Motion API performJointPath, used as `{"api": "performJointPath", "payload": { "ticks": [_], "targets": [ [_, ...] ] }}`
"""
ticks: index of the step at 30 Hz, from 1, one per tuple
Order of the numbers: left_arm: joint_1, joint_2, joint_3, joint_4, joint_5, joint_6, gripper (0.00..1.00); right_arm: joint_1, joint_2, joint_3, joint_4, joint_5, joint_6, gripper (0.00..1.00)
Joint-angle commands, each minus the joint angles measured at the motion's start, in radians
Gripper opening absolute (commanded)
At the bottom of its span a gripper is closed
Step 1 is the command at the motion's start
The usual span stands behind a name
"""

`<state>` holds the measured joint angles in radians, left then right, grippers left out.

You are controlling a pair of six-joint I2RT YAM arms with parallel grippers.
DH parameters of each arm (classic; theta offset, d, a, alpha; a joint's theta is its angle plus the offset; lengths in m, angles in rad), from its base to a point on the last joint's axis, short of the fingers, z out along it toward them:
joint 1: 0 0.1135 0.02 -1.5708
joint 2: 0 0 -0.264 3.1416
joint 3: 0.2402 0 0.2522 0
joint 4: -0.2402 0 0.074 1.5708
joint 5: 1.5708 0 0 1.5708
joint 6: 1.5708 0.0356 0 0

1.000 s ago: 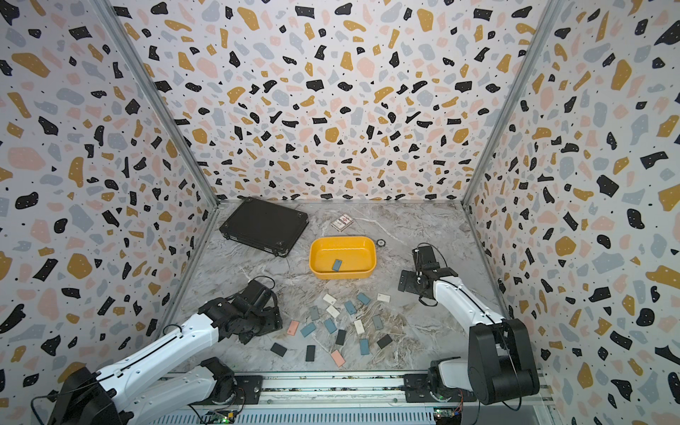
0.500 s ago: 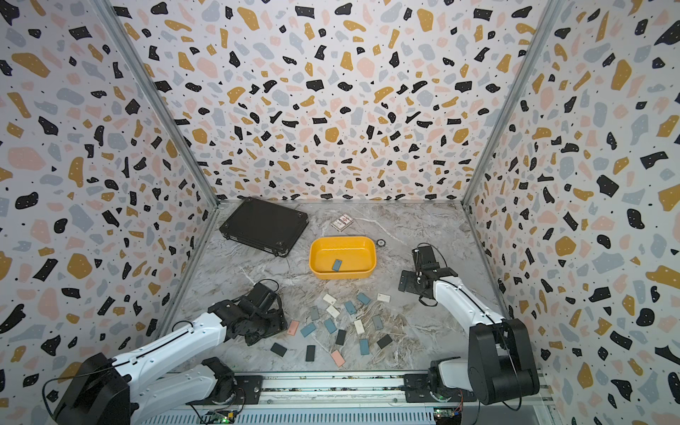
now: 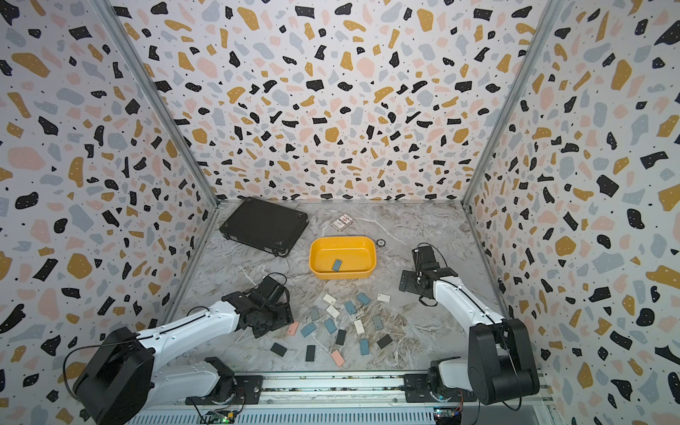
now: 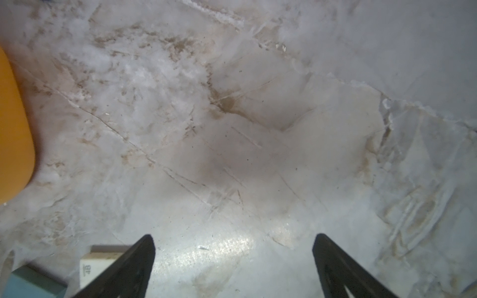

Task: Put the eraser in the storage box
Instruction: Pick up the eraser from the center of the board.

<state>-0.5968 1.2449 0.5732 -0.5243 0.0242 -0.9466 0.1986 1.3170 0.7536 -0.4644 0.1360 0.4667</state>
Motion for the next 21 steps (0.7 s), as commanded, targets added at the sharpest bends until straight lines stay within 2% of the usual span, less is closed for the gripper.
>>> {"api": "performJointPath", "payload": {
  "ticks": [1,10,17,21],
  "targets": [
    [-0.003,0.038,0.017,0.061,0.004,0.034,0.82,0.005,-0.020,0.022,-0.029,0.022,-0.008,0.98],
    [-0.003,0.075,0.082,-0.008,-0.054,0.113,0.81,0.005,-0.014,0.018,-0.026,0.019,-0.007,0.98],
    [-0.003,0.035,0.063,-0.090,-0.139,0.134,0.78,0.005,-0.011,0.013,-0.014,0.006,-0.006,0.98],
    [-0.004,0.025,0.058,-0.082,-0.145,0.132,0.76,0.005,-0.007,0.015,-0.012,-0.001,-0.005,0.98]
  ]
}}
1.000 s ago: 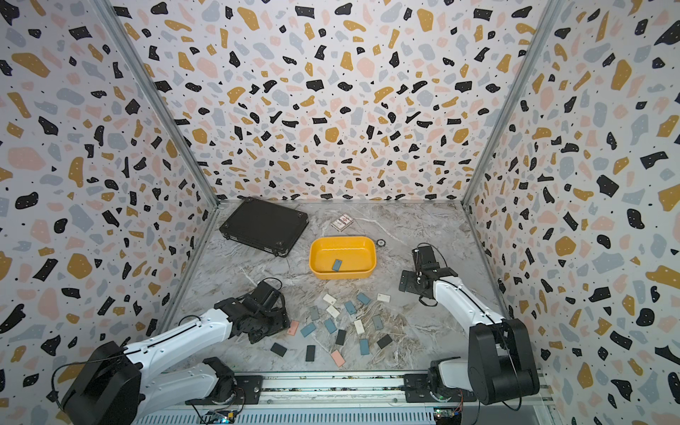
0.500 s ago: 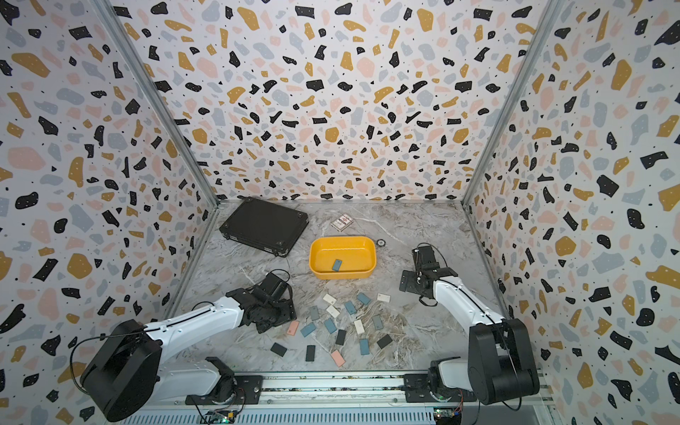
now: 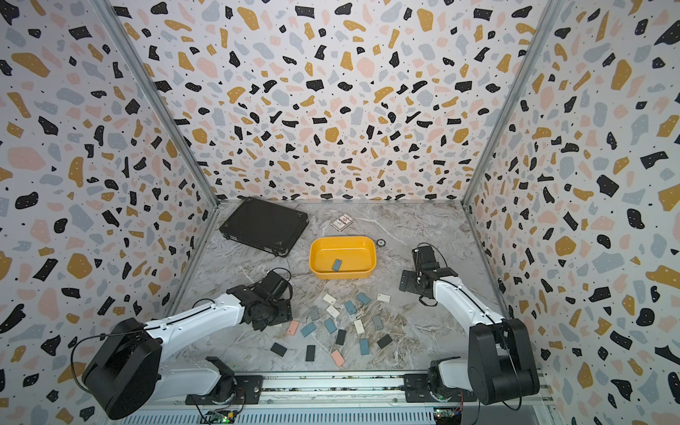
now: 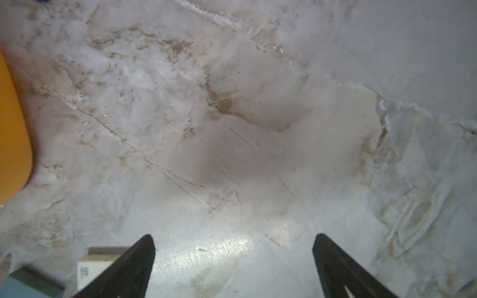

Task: Put the eraser in the storage box
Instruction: Pick up the eraser from the center of the board.

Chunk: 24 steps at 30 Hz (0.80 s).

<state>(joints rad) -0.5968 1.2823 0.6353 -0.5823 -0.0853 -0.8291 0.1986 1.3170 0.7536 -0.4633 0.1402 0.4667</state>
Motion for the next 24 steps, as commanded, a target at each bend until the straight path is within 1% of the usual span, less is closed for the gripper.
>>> {"api": "performJointPath", "payload": {
  "ticks": [1,7,16,24],
  "targets": [
    [-0.004,-0.007,-0.002,-0.024,-0.036,0.015,0.75,0.005,-0.006,0.015,-0.013,-0.005,-0.005,0.98],
    [-0.004,0.035,-0.002,-0.013,-0.033,0.023,0.69,0.005,-0.012,0.012,-0.014,-0.004,-0.005,0.98],
    [-0.004,0.060,-0.025,-0.011,-0.041,0.028,0.64,0.005,-0.007,0.010,-0.010,-0.008,-0.003,0.98],
    [-0.020,0.098,-0.022,0.002,-0.027,0.042,0.52,0.005,-0.010,0.010,-0.009,-0.007,-0.002,0.98]
  ]
}}
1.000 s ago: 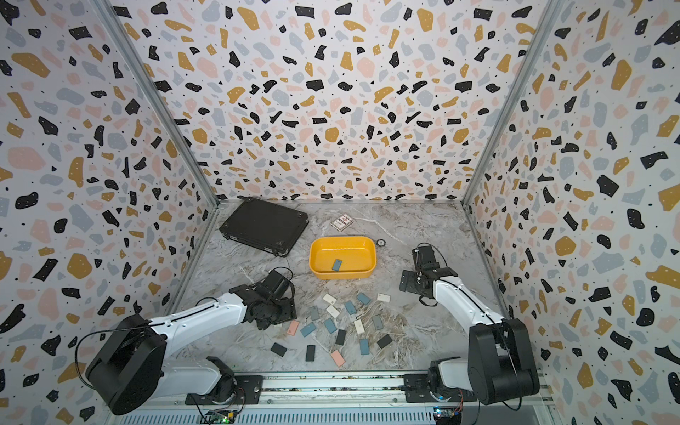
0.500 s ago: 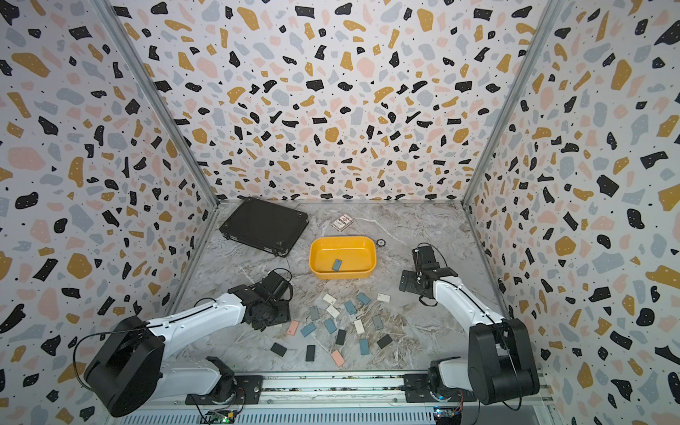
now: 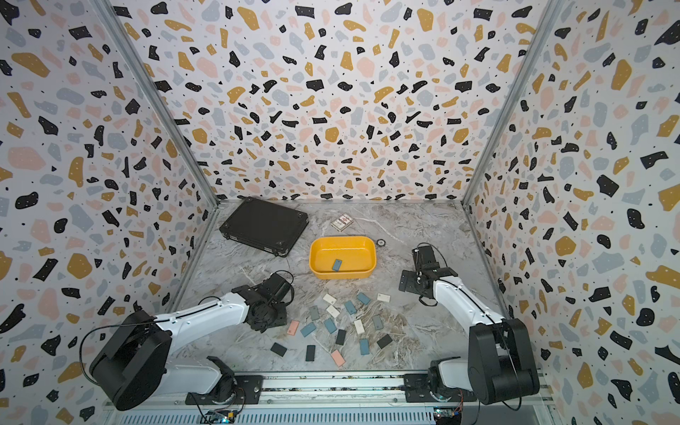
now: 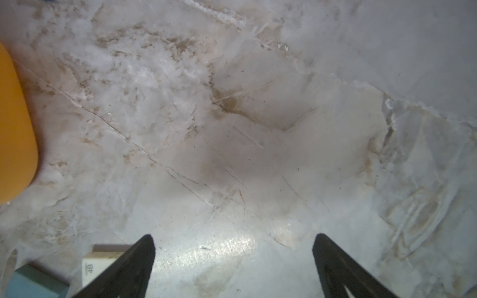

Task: Put the eraser in the storage box
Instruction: Pick up the eraser from the center of the board.

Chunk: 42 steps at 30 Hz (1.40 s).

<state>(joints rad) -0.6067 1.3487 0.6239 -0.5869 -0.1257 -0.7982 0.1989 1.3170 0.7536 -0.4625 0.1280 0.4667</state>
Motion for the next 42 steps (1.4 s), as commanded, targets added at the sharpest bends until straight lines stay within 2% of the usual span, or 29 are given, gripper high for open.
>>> {"api": "performJointPath", "payload": {
  "ticks": [1,14,16,17,23,31,42],
  "targets": [
    [-0.014,0.037,-0.009,0.011,0.017,0.010,0.49,0.005,-0.009,0.010,-0.011,0.005,-0.002,0.98],
    [-0.035,0.046,0.011,0.009,0.014,0.021,0.27,0.005,-0.008,0.010,-0.009,0.004,-0.001,0.98],
    [-0.037,0.043,0.016,0.001,0.003,0.019,0.20,0.005,-0.009,0.010,-0.010,0.004,-0.001,0.98],
    [-0.037,0.040,0.018,-0.001,-0.002,0.019,0.19,0.005,-0.008,0.009,-0.010,0.003,0.000,0.98],
    [-0.038,0.018,0.054,-0.035,-0.034,0.039,0.19,0.005,-0.008,0.011,-0.009,0.007,-0.002,0.98],
    [-0.037,0.008,0.204,-0.095,-0.082,0.116,0.22,0.005,-0.008,0.016,-0.015,0.014,-0.003,0.98],
    [-0.038,0.198,0.550,-0.108,-0.080,0.251,0.23,0.005,-0.010,0.028,-0.030,0.036,-0.008,0.98]
  ]
}}
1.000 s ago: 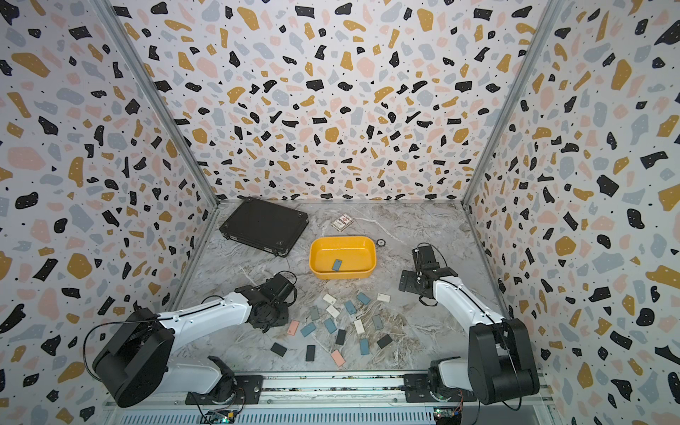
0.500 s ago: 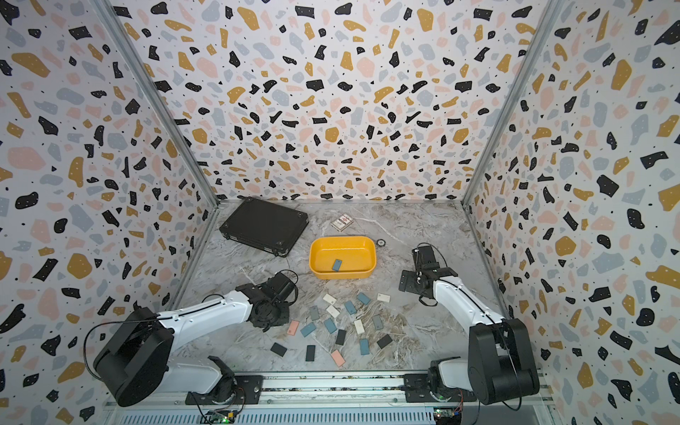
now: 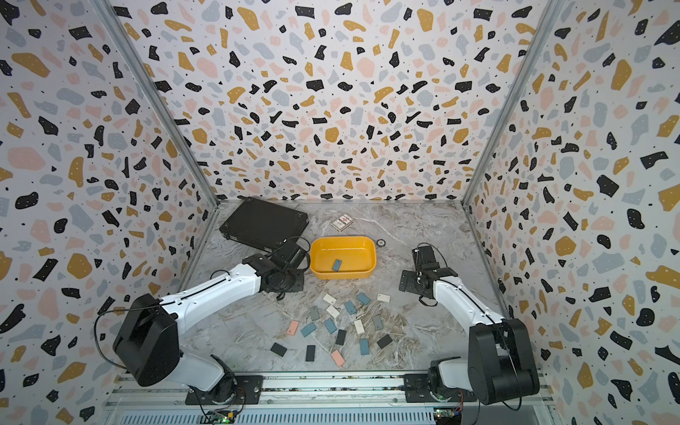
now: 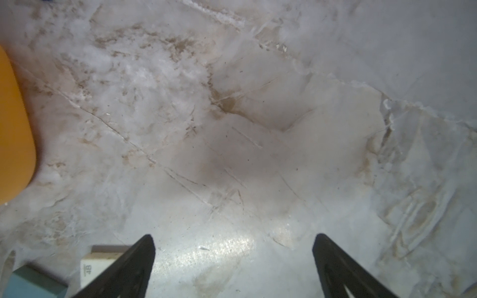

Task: Put the eraser in the storage box
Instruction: Pick up the eraser from the center of the board, then place the eraser in the storage box.

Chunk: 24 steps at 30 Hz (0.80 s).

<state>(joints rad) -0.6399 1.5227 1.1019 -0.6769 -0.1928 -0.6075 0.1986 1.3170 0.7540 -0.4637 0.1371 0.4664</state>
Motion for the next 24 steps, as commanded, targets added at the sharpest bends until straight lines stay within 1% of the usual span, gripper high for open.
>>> {"api": "performJointPath", "payload": {
  "ticks": [1,10,19,24],
  "targets": [
    [-0.004,0.041,0.107,-0.021,-0.018,0.075,0.24,0.005,-0.011,0.028,-0.030,0.029,-0.007,0.98],
    [0.002,0.255,0.398,-0.053,-0.005,0.165,0.26,0.005,-0.001,0.037,-0.036,0.044,-0.005,0.99],
    [0.032,0.497,0.652,-0.071,0.060,0.192,0.26,0.005,0.019,0.052,-0.036,0.050,-0.001,0.99],
    [0.053,0.597,0.758,-0.087,0.079,0.203,0.26,0.005,0.036,0.054,-0.035,0.058,0.000,0.99]
  ]
}}
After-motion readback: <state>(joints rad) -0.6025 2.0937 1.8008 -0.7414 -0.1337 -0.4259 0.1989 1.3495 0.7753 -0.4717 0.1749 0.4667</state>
